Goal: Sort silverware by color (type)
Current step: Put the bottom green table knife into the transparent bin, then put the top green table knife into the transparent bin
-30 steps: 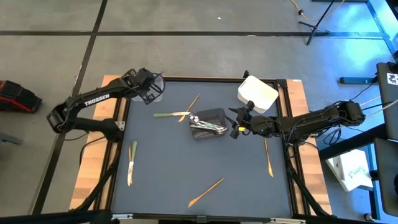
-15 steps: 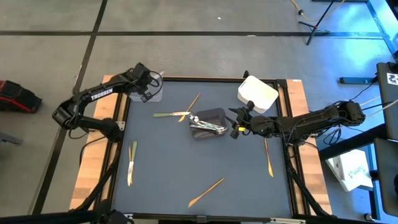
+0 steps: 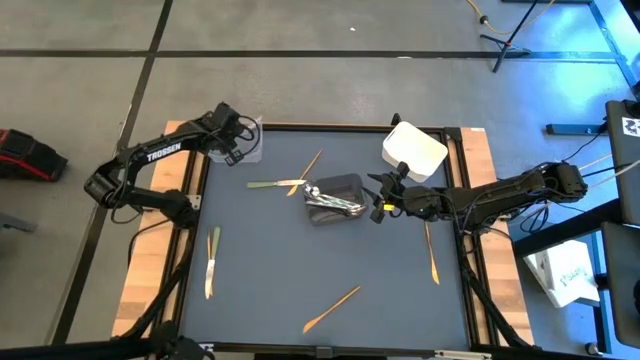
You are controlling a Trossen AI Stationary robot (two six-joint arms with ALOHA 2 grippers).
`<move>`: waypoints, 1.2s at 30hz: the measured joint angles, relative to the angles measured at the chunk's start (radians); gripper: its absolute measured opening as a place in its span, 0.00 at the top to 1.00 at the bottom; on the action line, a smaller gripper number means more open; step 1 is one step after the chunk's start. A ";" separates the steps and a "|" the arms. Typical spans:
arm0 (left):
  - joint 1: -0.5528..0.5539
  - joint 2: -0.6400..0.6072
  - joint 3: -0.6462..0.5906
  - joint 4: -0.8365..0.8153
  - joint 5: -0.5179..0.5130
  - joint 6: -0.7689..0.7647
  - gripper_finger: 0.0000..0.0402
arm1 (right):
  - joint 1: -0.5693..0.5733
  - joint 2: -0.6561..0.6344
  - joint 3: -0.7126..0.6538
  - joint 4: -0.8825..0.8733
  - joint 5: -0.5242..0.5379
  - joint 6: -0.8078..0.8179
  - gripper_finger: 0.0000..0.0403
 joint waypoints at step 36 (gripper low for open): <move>-0.545 0.189 0.109 -0.015 0.370 -0.238 0.71 | 0.000 0.000 0.000 0.003 0.000 0.000 0.55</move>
